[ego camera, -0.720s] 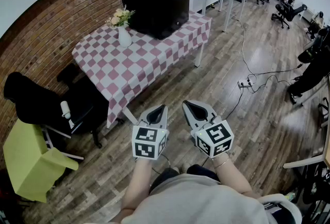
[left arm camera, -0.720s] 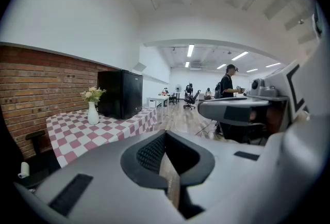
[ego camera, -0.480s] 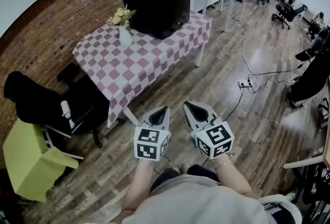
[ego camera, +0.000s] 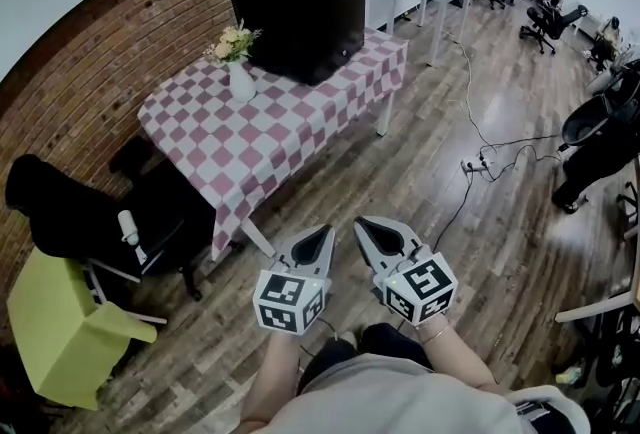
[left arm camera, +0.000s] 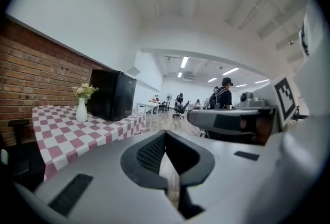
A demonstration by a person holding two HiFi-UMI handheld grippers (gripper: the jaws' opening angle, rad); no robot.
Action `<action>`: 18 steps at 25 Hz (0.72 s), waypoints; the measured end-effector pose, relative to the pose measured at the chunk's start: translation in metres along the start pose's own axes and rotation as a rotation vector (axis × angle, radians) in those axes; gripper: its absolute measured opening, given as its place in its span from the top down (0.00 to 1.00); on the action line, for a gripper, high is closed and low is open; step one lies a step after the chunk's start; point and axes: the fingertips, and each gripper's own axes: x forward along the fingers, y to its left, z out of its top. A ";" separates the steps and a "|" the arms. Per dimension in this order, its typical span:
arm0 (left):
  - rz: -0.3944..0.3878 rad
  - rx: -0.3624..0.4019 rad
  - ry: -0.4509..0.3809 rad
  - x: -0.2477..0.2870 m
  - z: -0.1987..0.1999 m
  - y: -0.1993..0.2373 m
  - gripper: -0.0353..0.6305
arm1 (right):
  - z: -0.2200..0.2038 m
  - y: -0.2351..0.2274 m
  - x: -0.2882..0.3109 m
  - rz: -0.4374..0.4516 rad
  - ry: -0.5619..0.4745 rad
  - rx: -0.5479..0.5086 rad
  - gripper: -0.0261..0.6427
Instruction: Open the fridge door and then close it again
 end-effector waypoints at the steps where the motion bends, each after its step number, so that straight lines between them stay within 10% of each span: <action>1: 0.005 -0.004 0.005 -0.002 -0.003 0.005 0.94 | -0.003 0.001 0.001 -0.007 0.010 -0.004 0.96; 18: 0.128 -0.007 0.024 0.051 0.006 0.073 0.94 | -0.004 -0.065 0.067 0.002 0.014 0.009 0.96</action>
